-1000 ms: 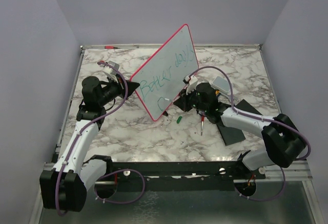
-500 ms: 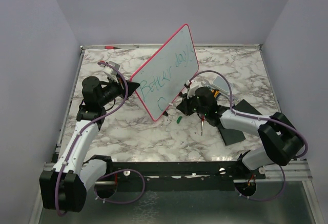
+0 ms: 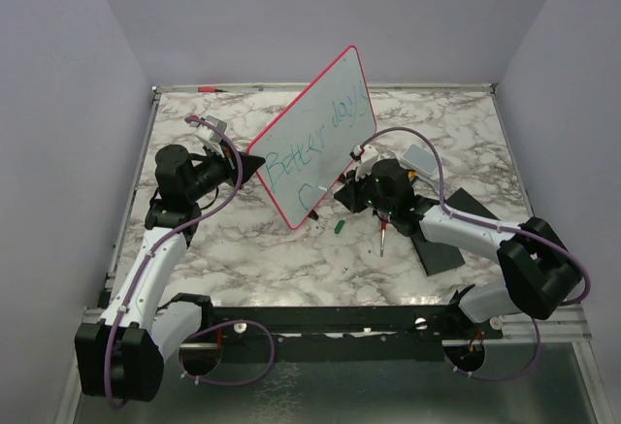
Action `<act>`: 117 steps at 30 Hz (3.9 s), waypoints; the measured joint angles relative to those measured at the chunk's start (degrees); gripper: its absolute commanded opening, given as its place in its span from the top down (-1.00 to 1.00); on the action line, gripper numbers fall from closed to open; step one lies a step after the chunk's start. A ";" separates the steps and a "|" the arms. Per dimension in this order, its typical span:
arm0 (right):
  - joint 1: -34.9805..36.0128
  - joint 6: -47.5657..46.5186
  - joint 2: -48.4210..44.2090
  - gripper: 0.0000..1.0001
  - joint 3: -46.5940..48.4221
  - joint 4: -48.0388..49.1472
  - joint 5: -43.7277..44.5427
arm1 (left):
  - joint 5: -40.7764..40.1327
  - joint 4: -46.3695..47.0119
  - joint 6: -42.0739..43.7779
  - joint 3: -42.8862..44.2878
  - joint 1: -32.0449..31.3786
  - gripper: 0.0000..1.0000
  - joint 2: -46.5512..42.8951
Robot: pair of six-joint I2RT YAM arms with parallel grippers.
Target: Write a sentence on the whiteboard
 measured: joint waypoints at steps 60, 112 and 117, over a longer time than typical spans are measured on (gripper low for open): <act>1.99 -1.64 -0.87 0.99 4.28 -5.88 -0.85 | 0.00 0.02 0.00 0.00 0.00 1.00 0.02; 1.99 -2.80 0.94 0.99 7.28 -5.35 11.52 | 0.00 0.02 0.00 0.00 -0.02 1.00 0.02; 1.99 -3.13 0.94 0.99 7.37 -4.70 10.88 | 0.00 0.02 0.00 0.00 0.00 1.00 0.02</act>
